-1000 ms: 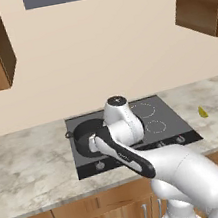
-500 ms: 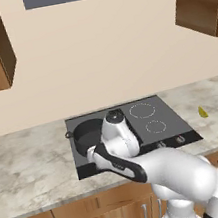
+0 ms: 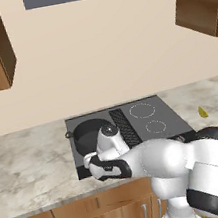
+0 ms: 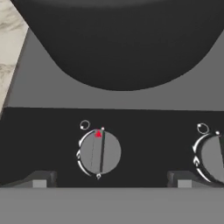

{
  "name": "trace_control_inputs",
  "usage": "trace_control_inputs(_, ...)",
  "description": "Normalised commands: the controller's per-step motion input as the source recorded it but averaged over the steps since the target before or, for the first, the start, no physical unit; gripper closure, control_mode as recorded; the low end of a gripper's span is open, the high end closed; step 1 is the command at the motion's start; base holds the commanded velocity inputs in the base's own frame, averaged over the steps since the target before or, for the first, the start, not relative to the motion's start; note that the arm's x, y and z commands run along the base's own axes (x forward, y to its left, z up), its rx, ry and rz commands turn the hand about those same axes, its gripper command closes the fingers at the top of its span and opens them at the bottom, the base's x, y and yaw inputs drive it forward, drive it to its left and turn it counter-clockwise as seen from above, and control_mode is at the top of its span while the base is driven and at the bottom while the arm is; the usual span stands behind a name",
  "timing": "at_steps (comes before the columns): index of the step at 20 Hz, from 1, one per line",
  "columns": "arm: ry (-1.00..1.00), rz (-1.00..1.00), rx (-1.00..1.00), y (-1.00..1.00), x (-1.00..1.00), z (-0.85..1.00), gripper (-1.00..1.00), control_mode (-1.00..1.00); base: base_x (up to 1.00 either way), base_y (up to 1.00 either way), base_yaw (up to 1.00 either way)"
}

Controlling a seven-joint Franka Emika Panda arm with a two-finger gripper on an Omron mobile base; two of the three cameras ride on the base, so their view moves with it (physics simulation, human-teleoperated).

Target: Turn on the burner for the pot on the stove. Wait thirty seconds for the pot to heat up. Then add the lemon wedge to the pot.

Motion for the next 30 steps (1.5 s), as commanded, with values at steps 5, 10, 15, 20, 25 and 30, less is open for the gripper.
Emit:
trace_control_inputs(5, 0.0, -0.01, 0.0, 0.16, 0.34, -0.2, -1.0, -1.0, 0.0, 0.0, 0.0)
trace_control_inputs(10, 0.04, 0.0, 0.01, 0.13, 0.15, -0.33, -1.0, -1.0, 0.0, 0.0, 0.0)
trace_control_inputs(15, 0.04, 0.0, 0.02, 0.05, 0.0, -0.4, -1.0, -1.0, 0.0, 0.0, 0.0)
trace_control_inputs(20, 0.05, 0.0, 0.05, 0.04, -0.07, -0.57, -1.0, -1.0, 0.0, 0.0, 0.0)
trace_control_inputs(25, 0.06, 0.0, 0.07, 0.18, -0.26, -0.69, 1.0, -1.0, 0.0, 0.0, 0.0)
trace_control_inputs(30, 0.06, -0.03, 0.1, 0.13, -0.73, -0.66, 1.0, -1.0, 0.0, 0.0, 0.0)
